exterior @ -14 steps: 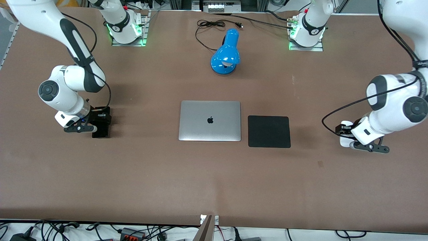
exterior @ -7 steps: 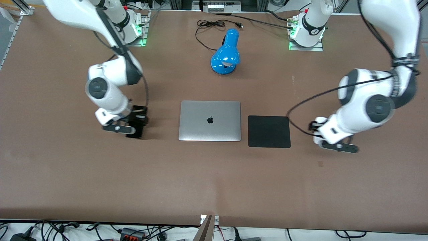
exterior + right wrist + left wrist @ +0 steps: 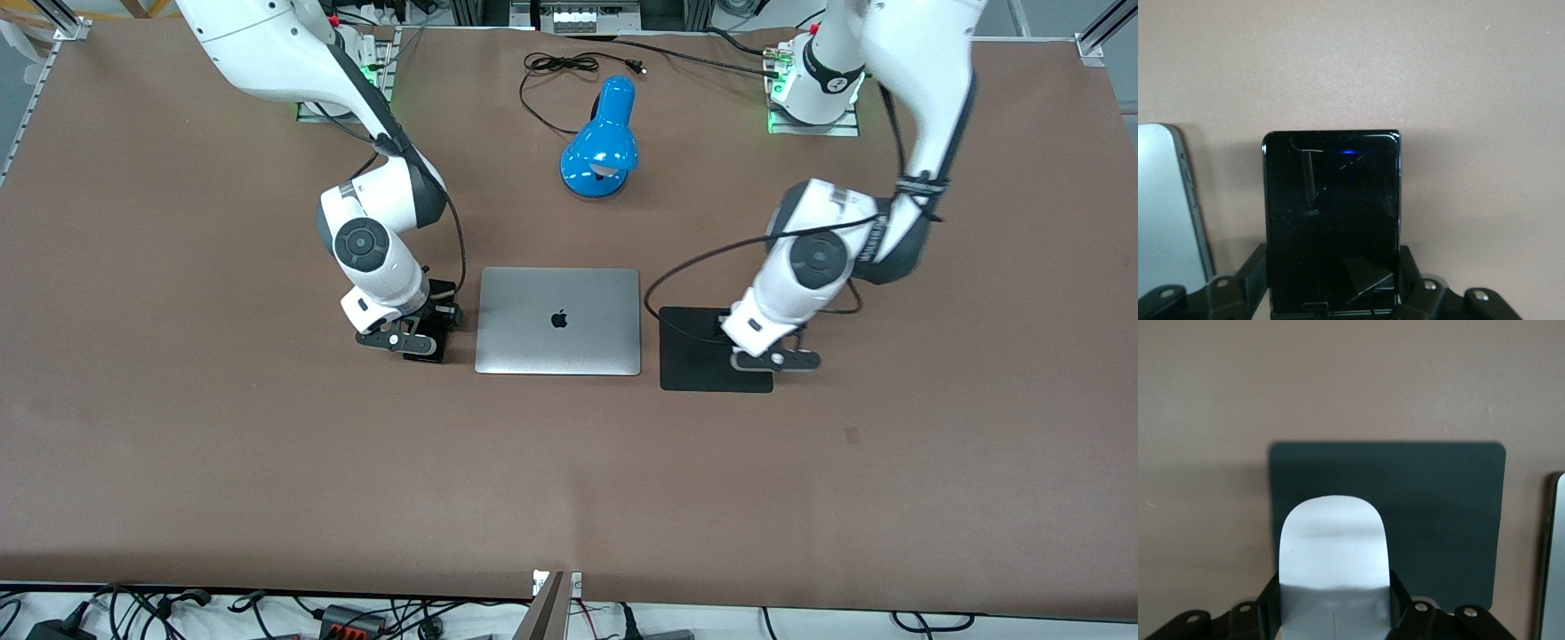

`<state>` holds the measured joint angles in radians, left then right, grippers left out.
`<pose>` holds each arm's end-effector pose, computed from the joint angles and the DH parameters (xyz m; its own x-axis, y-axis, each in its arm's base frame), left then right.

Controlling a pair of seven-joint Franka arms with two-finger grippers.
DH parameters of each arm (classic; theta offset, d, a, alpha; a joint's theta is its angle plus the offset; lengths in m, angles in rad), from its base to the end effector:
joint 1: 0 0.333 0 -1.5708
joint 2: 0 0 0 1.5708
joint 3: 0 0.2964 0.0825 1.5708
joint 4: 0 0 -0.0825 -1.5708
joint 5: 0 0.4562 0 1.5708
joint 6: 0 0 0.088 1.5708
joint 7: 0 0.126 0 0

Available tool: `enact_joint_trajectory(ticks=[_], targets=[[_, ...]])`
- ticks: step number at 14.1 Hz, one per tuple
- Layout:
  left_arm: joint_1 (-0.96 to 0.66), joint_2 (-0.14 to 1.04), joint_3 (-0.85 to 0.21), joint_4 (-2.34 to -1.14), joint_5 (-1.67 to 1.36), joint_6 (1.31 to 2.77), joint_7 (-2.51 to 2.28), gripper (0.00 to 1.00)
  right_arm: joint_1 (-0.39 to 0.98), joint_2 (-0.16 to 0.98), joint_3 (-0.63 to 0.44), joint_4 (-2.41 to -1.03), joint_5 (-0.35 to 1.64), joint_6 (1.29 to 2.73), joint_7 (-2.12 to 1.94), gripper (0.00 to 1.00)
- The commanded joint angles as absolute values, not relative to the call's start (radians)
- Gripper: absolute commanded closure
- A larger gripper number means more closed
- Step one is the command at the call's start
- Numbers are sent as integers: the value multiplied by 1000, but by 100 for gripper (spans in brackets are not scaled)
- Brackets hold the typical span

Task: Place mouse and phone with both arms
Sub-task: 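Carry the phone beside the laptop while the left gripper carries mouse to pad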

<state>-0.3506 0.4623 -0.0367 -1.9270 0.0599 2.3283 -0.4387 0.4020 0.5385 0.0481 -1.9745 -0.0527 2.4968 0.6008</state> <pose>0.6100 -0.2473 0.1539 0.9989 0.0133 -0.0447 0.0112 -0.9988 -0.0481 0.5793 0.2812 0.0976 0.9934 -0.1148 -0.0090 -0.1146 -0.9933 0.0139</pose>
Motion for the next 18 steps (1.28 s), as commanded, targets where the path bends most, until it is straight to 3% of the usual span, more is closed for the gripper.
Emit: enact_joint_trajectory(ticks=[1, 4, 7, 8, 9, 10, 11, 12, 13, 14, 18], targets=[[-365, 492, -26, -1940, 138, 2402, -520, 63, 402, 538, 40, -1963, -63, 2488, 561, 82], [-371, 529, -26, -1953, 141, 2505, -561, 63, 406, 551, 40, -1971, -63, 2514, 564, 79], [-380, 564, -26, -1965, 143, 2592, -561, 62, 400, 555, 40, -1985, -63, 2525, 563, 61], [-380, 574, -26, -1965, 143, 2615, -561, 61, 402, 555, 40, -1985, -63, 2526, 568, 42], [-380, 577, -26, -1967, 143, 2623, -561, 61, 400, 557, 40, -1986, -63, 2526, 569, 33], [-380, 581, -26, -1967, 143, 2625, -561, 60, 400, 555, 40, -1985, -61, 2525, 574, 7], [-380, 584, -25, -1967, 144, 2625, -560, 53, 396, 551, 40, -1983, -63, 2525, 574, 0], [-380, 584, -25, -1965, 144, 2626, -560, 26, 391, 536, 40, -1977, -63, 2522, 560, 0], [-380, 578, -23, -1964, 144, 2625, -558, 7, 373, 500, 40, -1976, -61, 2499, 554, 0], [-374, 569, -23, -1962, 144, 2625, -554, 0, 344, 455, 40, -1964, -61, 2435, 548, 0], [-370, 470, -17, -1938, 144, 2504, -526, 0, 217, 286, 41, -1858, -58, 2159, 471, 0]])
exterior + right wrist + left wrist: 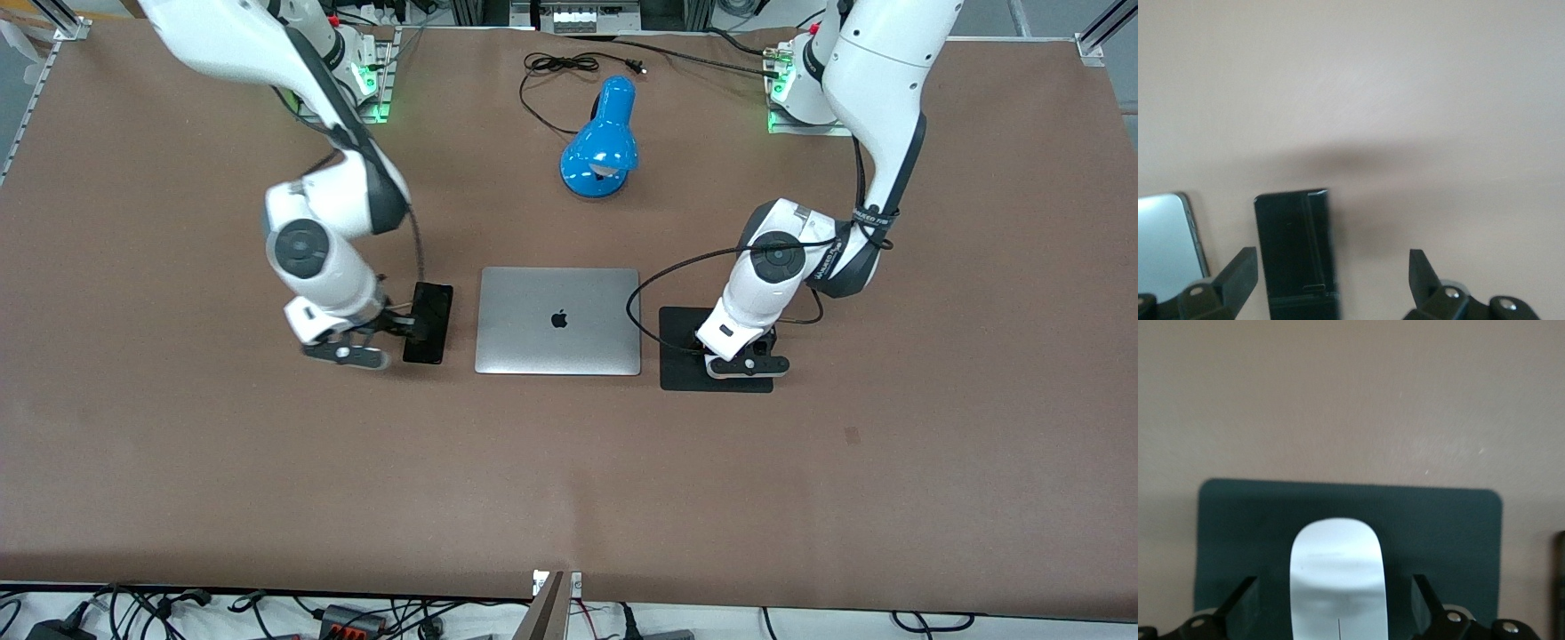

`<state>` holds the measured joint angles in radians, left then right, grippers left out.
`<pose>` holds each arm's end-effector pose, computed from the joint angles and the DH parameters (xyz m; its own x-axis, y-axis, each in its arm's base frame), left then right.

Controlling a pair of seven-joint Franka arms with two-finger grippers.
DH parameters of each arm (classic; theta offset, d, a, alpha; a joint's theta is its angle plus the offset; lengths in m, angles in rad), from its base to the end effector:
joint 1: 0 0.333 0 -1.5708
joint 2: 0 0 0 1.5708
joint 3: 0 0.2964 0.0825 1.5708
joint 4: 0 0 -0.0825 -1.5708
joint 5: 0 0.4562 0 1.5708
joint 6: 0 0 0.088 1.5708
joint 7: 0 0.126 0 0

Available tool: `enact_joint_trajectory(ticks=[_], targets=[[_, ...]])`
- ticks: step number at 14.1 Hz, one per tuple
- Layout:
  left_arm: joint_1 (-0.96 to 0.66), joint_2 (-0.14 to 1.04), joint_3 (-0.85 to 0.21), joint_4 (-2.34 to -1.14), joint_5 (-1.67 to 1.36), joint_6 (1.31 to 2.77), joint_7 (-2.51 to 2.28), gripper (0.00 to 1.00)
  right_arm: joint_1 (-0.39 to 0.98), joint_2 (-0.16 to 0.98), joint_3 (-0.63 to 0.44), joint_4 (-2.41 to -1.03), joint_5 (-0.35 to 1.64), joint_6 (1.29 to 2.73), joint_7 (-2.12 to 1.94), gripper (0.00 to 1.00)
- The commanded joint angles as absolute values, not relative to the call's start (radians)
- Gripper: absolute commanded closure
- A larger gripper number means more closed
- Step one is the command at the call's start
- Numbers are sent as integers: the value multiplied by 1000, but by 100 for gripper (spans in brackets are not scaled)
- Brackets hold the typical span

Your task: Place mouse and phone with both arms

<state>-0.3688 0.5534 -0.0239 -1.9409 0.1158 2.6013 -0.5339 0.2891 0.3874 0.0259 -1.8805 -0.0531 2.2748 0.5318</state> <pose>0.6164 -0.2571 0.1118 0.9916 0.0492 0.1192 0.0490 -0.9988 0.0040 0.6473 0.2085 0.2214 0.9828 -0.1832 0.0214 -0.1837 -0.9827 0.0233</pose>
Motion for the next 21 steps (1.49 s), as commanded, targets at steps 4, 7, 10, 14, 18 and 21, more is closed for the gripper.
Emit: enact_joint_trajectory(ticks=[4, 7, 10, 14, 18, 21], targets=[[-342, 430, -6, -1693, 146, 2061, -335, 0, 20, 181, 74, -1752, -54, 1984, 278, 0], [-286, 411, -6, -1498, 144, 1756, -160, 0, -51, 137, 61, -1654, -51, 1843, 192, 0], [-223, 339, -9, -1420, 129, 1628, 23, 0, -54, 97, 8, -1566, -43, 1691, 187, 0], [-152, 207, -12, -1417, 87, 1426, 80, 0, -54, 106, 15, -1503, -37, 1543, 170, 0], [-141, 123, 21, -1517, 54, 1478, 68, 0, -55, 83, 17, -1531, -38, 1526, 89, 0], [-95, -32, 55, -1765, -50, 1745, 34, 0, -58, 81, 17, -1534, -38, 1529, 84, 0]])
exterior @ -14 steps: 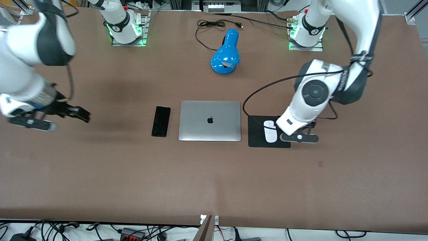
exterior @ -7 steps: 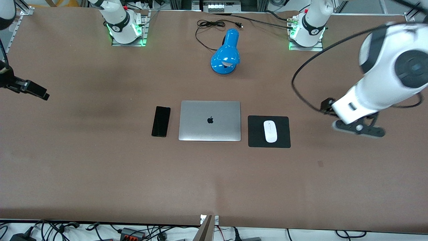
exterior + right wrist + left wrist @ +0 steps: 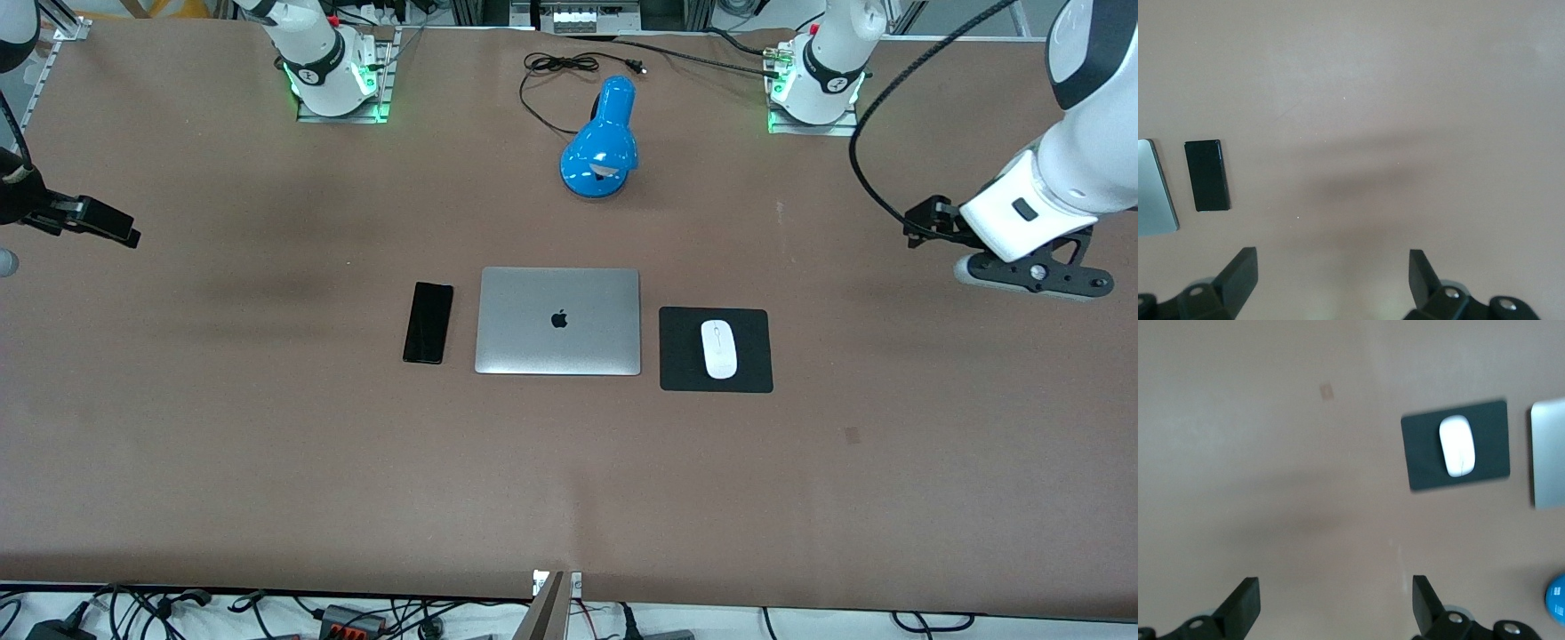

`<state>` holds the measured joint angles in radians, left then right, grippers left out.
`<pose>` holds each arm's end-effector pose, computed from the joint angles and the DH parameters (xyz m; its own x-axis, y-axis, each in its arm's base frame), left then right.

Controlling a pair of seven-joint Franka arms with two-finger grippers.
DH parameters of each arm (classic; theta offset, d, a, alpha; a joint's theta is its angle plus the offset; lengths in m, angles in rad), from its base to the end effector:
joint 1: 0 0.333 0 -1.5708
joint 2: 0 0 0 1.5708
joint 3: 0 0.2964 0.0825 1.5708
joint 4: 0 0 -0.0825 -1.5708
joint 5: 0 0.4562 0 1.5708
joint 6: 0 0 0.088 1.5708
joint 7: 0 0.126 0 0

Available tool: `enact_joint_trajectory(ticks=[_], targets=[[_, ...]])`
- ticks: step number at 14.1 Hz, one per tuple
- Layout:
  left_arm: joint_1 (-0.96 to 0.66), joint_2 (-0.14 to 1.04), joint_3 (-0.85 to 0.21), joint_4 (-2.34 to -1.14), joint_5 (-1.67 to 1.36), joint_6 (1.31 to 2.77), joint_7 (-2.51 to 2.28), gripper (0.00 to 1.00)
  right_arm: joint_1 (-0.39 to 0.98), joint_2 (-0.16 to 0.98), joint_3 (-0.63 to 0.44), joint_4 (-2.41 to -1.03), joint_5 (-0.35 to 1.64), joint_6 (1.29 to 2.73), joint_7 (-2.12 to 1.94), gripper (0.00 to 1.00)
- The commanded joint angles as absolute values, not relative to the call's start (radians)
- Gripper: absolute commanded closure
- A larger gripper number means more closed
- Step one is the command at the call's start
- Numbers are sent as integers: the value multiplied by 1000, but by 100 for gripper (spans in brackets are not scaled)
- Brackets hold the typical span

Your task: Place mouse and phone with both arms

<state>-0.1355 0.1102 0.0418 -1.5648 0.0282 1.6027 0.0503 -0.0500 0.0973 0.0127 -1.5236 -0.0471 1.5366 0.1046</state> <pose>0.6529 -0.0589 0.5212 0.9868 -0.1440 -0.0737 -0.1465 -0.9888 -0.0290 0.6471 -0.0305 0.5467 0.9866 -0.1427 -0.0789 -0.1387 -0.9888 0.0543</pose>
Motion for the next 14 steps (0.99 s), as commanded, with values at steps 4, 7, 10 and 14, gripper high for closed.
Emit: enact_joint_trajectory(ticks=[4, 7, 10, 14], targets=[[-63, -77, 46, -1752, -57, 1718, 40, 0, -58, 81, 14, -1529, -40, 1529, 81, 0], [-64, -64, 38, -1740, -35, 1672, 37, 0, -58, 83, 12, -1526, -48, 1532, 75, 0], [-64, -61, 37, -1718, -12, 1658, 41, 0, -58, 86, 12, -1525, -49, 1536, 75, 0], [-64, -60, 37, -1717, -12, 1660, 40, 0, -54, 90, 12, -1523, -61, 1536, 68, 0]])
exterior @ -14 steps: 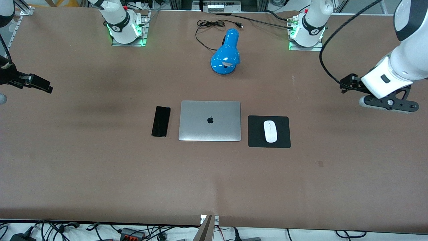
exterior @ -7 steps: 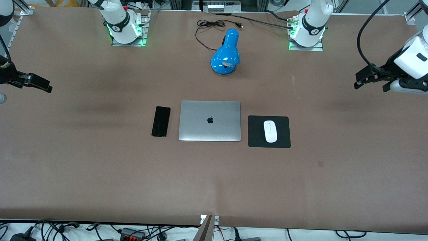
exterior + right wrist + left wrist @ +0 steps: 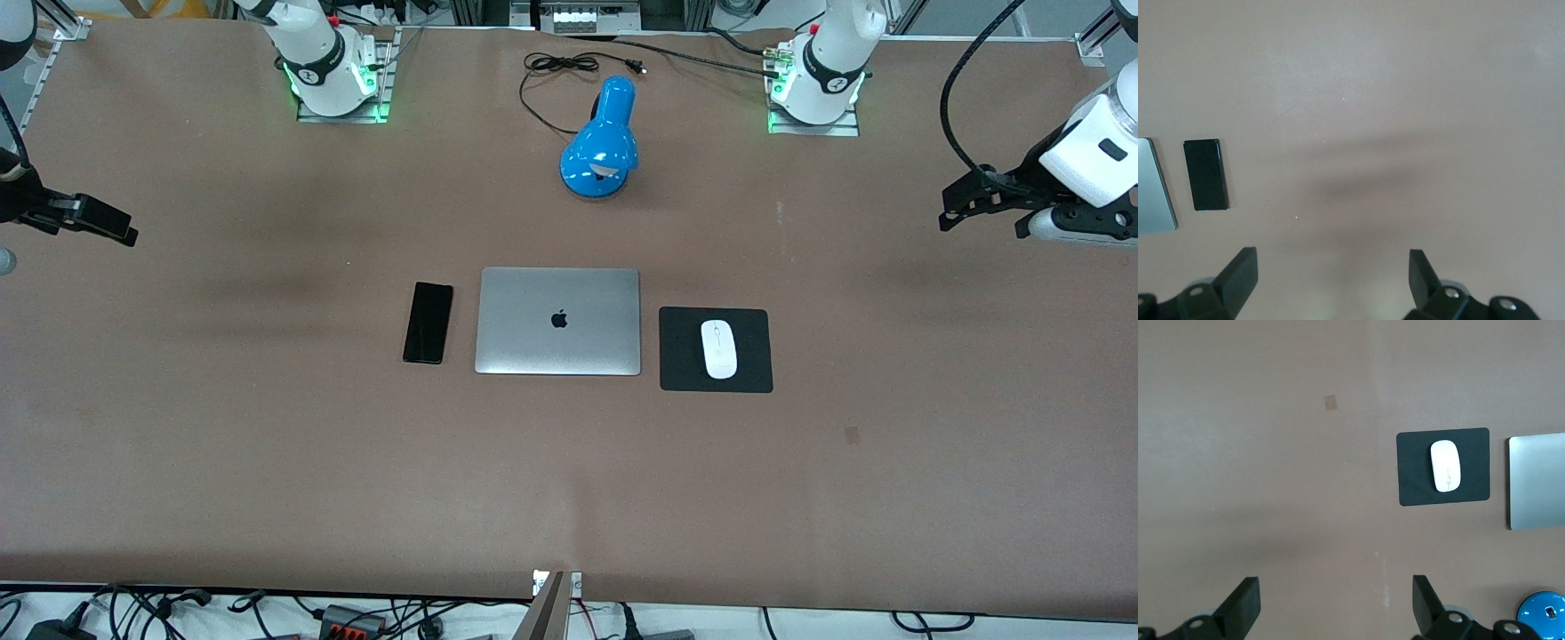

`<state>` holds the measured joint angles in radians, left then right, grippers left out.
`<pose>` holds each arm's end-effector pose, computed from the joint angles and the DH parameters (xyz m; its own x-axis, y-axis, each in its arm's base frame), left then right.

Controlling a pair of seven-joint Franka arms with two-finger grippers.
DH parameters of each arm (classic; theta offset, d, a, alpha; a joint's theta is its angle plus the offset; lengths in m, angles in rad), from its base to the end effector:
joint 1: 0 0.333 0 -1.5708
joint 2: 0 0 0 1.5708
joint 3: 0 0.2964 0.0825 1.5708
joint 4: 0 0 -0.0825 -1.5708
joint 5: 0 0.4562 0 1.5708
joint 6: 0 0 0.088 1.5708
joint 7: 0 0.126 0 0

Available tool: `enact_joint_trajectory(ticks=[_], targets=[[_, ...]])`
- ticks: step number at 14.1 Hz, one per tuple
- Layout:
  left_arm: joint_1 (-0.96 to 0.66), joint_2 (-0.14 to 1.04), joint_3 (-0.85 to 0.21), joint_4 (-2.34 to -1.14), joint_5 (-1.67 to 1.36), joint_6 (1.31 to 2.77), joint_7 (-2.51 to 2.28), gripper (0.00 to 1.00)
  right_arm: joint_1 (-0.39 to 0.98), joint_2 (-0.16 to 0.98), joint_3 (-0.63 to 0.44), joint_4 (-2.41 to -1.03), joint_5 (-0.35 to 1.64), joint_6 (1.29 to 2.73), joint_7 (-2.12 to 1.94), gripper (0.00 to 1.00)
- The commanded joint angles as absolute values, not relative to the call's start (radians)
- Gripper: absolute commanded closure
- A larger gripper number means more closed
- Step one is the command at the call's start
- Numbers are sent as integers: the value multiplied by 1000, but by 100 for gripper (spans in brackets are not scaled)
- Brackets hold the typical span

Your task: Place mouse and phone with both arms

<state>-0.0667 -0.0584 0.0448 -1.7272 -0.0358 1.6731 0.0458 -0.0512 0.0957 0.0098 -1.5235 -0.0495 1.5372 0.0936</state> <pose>0.6155 -0.0171 0.5456 0.9979 -0.0640 0.0059 -0.0642 -0.9972 0.0380 0.6467 -0.0334 0.5479 0.9877 -0.1360 -0.0770 -0.1319 -0.9897 0.0559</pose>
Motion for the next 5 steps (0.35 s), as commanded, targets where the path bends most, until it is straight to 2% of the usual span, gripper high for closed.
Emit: enact_joint_trajectory(ticks=[1, 5], targets=[[-66, -57, 35, -1715, -12, 1661, 38, 0, -57, 87, 12, -1523, -61, 1534, 67, 0], [-67, -49, 35, -1709, -12, 1664, 41, 0, -58, 91, 15, -1526, -58, 1542, 69, 0]])
